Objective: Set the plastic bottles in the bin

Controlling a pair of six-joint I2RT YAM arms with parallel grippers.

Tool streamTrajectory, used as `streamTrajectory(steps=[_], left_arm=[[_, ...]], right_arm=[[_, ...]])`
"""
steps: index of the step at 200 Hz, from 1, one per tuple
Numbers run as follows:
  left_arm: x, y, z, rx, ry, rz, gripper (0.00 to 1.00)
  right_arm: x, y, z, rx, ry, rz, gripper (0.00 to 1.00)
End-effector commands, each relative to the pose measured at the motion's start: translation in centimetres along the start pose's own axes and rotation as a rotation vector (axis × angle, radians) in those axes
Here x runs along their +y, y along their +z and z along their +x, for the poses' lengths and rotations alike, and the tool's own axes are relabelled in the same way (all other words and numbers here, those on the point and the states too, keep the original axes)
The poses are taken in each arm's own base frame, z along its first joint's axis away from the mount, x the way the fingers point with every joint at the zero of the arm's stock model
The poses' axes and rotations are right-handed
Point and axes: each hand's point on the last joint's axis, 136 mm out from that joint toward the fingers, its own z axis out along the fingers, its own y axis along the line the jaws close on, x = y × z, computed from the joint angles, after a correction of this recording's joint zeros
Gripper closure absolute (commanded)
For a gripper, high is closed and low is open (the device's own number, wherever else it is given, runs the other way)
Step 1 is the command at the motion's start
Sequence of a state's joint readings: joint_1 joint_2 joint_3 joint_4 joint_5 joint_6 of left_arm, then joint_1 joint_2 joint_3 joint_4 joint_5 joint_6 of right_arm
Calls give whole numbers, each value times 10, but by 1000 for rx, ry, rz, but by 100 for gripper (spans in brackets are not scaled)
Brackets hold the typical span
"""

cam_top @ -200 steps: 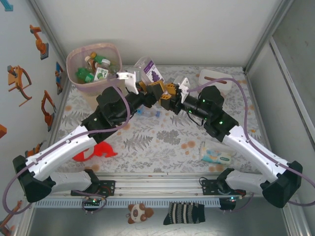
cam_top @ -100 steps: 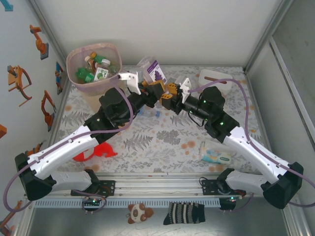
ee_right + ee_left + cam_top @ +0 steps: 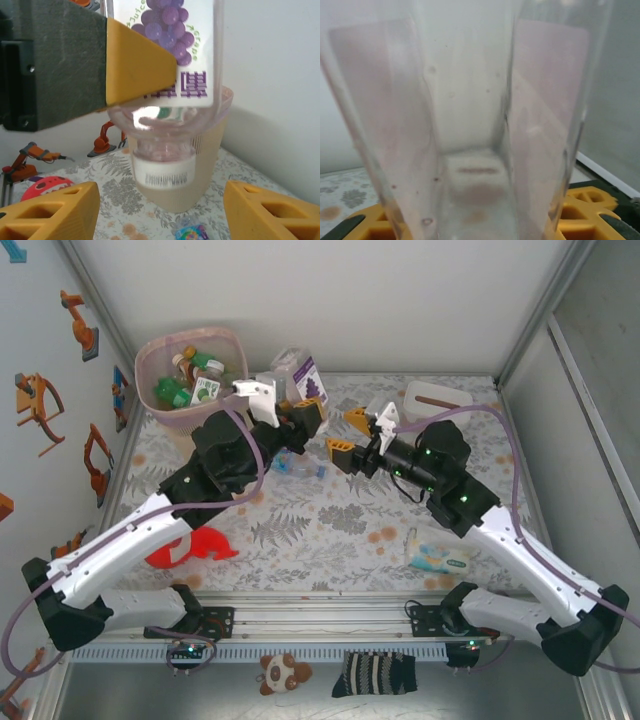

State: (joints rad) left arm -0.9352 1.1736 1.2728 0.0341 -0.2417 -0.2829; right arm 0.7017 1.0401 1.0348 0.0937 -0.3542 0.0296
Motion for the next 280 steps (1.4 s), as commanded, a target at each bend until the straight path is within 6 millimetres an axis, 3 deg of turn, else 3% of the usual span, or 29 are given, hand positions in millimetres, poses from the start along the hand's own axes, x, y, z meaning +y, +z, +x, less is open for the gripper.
streamTrajectory(steps=[1,84,178,225,280], left_arm=[[22,-20,-32,-25,56,-64,70],[113,-55,-52,201,215,-363,69],[212,-89,-56,383,214,-662,69],[273,-87,-49,429,122,-758,70],[333,-65,-25,474,41,-854,77]], right_arm=[[2,-6,3,19,-4,5,34],[0,-10,4,61,-24,23,33],[0,-8,4,87,-31,17,33],[1,-9,0,86,-33,14,33],[1,-12,-3,90,-33,19,34]])
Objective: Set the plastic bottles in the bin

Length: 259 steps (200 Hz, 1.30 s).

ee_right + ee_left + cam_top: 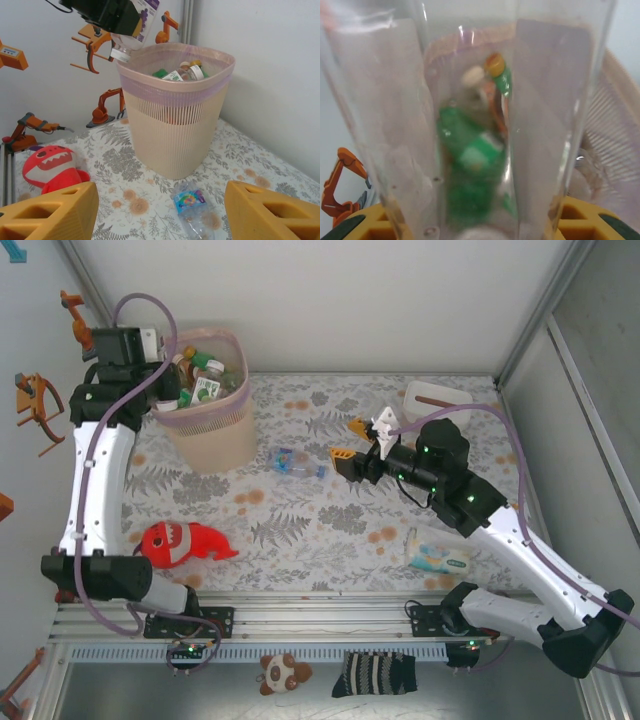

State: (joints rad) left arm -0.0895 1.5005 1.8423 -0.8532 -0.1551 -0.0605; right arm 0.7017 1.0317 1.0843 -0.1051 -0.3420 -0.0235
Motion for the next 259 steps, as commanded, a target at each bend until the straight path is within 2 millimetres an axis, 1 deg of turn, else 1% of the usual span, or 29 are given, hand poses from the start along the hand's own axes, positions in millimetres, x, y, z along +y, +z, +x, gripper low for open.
streamTrajectory(steps=[1,15,27,41,60,83,111,128,139,157,185,206,222,242,254,259], left_arm=[[7,15,-11,-10,-45,-11,77],[12,29,-8,13,-63,-24,77],[15,41,-3,43,-73,-31,80],[16,54,4,79,-85,-22,80],[20,70,17,138,-97,-30,79],[24,83,35,216,-110,-46,79],[29,95,58,335,-129,-71,70],[28,100,64,363,-133,-71,64],[27,97,61,353,-136,-61,55],[28,85,43,290,-141,-59,44],[33,58,9,174,-133,-70,40],[33,43,-7,114,-134,-56,35],[31,36,-12,90,-131,-43,34],[30,34,-14,80,-123,-31,35],[28,36,-14,75,-115,-19,40],[27,38,-14,78,-110,-15,43]], right_arm=[[0,-8,-22,-44,-28,14,34],[0,-9,-23,-41,-31,16,34],[0,-11,-24,-38,-32,17,34],[1,-13,-24,-38,-33,20,34],[1,-16,-24,-36,-33,24,34],[1,-18,-23,-34,-31,29,34],[2,-19,-22,-34,-26,28,34],[2,-20,-22,-34,-24,26,34],[2,-21,-22,-36,-25,26,34],[2,-23,-23,-38,-27,31,34],[2,-25,-25,-41,-29,38,34],[2,-25,-25,-45,-25,39,34],[2,-24,-25,-47,-23,38,34],[3,-25,-27,-53,-23,37,34],[4,-25,-27,-52,-22,35,34],[4,-25,-28,-55,-22,35,35]])
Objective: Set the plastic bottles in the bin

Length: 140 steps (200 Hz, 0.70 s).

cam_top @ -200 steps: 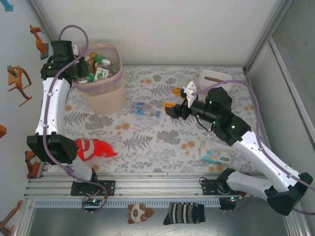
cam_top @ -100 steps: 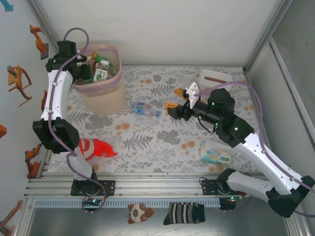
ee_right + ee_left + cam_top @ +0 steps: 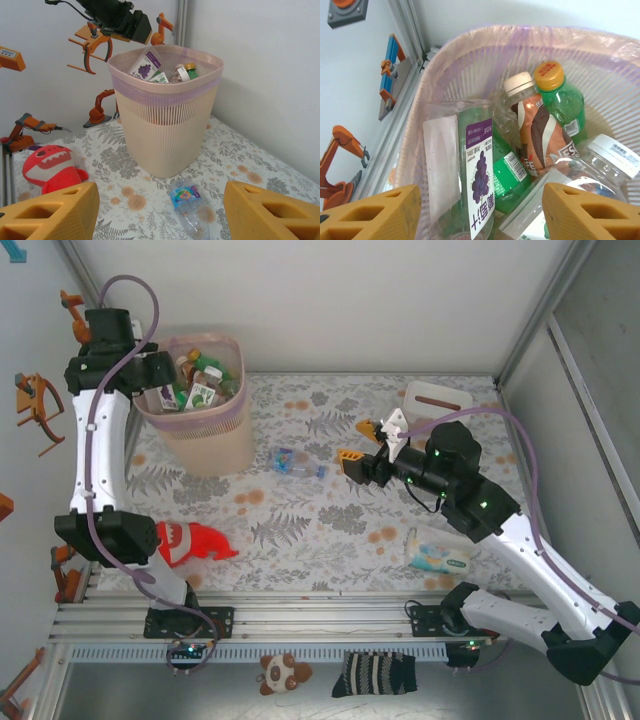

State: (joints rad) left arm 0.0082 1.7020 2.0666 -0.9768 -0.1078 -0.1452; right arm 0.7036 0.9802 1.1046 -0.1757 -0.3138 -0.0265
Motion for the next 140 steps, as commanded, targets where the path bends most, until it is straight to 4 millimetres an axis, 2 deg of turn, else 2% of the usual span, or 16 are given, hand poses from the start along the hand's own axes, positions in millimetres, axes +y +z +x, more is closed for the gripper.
streamTrajectory(steps=[1,35,68,96,140], left_arm=[[-3,-3,-6,-25,23,26,44],[0,14,-7,-15,61,-1,61],[7,40,-3,19,105,-56,76],[4,66,6,70,121,-48,80],[-4,106,32,180,115,-11,84]], right_arm=[[2,-8,-20,-56,-18,10,35],[3,-10,-19,-53,-18,11,35],[3,-13,-18,-53,-16,20,35],[3,-14,-16,-49,-13,25,35],[1,-19,-12,-42,-13,41,35]])
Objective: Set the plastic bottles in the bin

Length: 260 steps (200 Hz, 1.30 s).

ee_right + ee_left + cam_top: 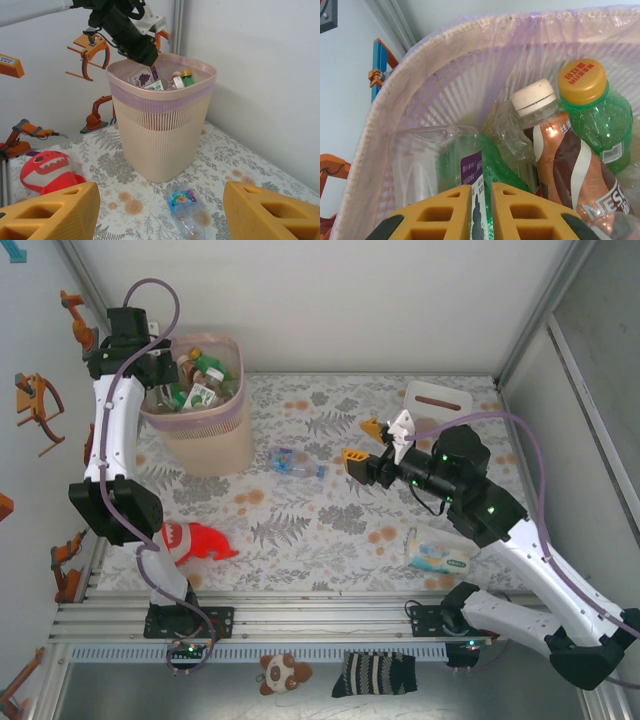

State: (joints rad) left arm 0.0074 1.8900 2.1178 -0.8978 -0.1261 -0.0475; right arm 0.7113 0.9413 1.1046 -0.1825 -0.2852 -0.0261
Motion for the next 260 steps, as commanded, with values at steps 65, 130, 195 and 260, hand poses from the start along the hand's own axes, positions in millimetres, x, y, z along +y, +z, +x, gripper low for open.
streamTrajectory(steps=[65,130,195,260], left_arm=[[-10,19,27,89,-16,70,83],[-17,-56,-12,-100,-41,168,80],[-31,-111,-2,-143,-57,290,78],[-53,-157,40,-152,-99,471,68]], right_arm=[[-5,-4,5,12,1,45,35],[-19,23,40,143,-37,83,35],[-25,69,109,406,-223,-14,34],[-38,118,172,584,-220,-191,34]])
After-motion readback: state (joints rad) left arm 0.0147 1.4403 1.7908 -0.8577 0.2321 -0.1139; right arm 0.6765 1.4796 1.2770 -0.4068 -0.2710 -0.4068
